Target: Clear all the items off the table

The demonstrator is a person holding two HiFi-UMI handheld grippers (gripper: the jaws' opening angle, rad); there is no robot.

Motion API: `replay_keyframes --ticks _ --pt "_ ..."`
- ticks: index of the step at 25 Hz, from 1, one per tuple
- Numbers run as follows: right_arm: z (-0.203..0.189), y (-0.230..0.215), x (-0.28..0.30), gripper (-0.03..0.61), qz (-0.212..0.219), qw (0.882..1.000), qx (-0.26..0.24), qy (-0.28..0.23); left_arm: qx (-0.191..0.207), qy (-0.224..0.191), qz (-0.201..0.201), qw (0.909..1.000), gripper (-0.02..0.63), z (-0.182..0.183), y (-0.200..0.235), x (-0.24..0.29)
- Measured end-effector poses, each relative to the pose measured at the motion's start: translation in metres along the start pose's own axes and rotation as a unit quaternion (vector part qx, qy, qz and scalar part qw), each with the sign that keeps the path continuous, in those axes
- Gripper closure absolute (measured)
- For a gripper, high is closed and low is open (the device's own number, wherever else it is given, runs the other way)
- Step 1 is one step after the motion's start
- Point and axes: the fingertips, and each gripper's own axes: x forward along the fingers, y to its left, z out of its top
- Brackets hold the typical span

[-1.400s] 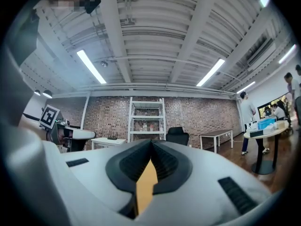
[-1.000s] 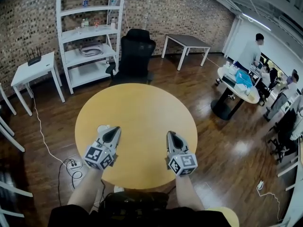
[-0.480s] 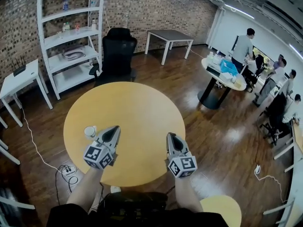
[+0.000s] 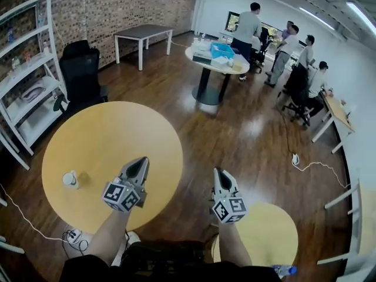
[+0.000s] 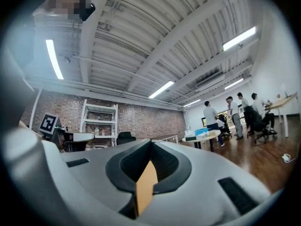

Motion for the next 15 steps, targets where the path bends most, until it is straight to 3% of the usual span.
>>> replay_keyframes --ticks 4,8,12,15 --pt "0.015 -0.045 -0.046 0.574 -0.077 0.997 -0.012 -0.010 -0.020 0.023 -0.081 0.9962 0.614 -0.029 -0.052 0.047" --pt "0.024 -0.081 -0.082 0.574 -0.149 0.989 -0.011 -0.021 -0.044 0.033 -0.154 0.9865 0.614 -0.046 -0.097 0.078" --pt "0.044 -0.085 -0.106 0.574 -0.205 0.977 -0.043 -0.039 -0.054 0.041 -0.214 0.9743 0.614 -0.054 -0.122 0.104" --pt "0.058 -0.095 -0.137 0.574 -0.260 0.962 -0.069 -0.051 -0.065 0.039 -0.244 0.9667 0.614 -0.058 -0.138 0.123"
